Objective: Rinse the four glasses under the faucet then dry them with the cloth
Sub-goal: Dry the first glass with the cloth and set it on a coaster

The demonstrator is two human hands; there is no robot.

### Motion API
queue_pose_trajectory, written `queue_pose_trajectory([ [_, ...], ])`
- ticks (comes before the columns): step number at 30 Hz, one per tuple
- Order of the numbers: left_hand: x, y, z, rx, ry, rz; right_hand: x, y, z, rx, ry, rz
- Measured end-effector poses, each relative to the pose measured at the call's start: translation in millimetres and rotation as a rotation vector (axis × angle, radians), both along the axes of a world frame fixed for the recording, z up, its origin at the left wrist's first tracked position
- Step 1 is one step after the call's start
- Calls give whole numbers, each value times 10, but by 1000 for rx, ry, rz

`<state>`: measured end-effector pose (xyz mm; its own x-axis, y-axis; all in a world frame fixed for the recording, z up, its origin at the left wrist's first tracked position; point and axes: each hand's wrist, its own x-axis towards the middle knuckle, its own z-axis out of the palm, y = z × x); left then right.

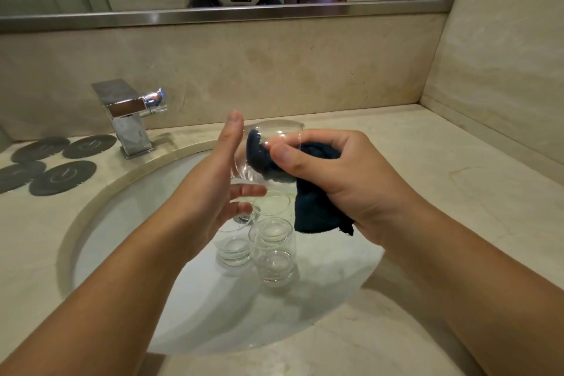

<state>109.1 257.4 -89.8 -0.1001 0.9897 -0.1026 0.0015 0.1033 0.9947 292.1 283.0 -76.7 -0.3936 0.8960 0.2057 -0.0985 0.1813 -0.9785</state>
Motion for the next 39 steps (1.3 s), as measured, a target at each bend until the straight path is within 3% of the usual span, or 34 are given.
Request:
queue_pose_trajectory([
  [3,-15,11,-12,58,-1,26,-5,-6,9,21,-10,-4],
  [11,-44,30,-31,239,-11,5,22,58,46,-177,10,-75],
  [19,-27,33,-70,110,-53,-62,16,77,-5,-126,130,-81],
  [25,-52,36,-66,223,-39,36,30,89,14,-170,161,-84],
  [33,-74,28,-95,326,178,-19,75,178,14,-278,245,-115],
  [39,-82,34,-107,285,197,-32,82,170,-1,-136,108,-192],
])
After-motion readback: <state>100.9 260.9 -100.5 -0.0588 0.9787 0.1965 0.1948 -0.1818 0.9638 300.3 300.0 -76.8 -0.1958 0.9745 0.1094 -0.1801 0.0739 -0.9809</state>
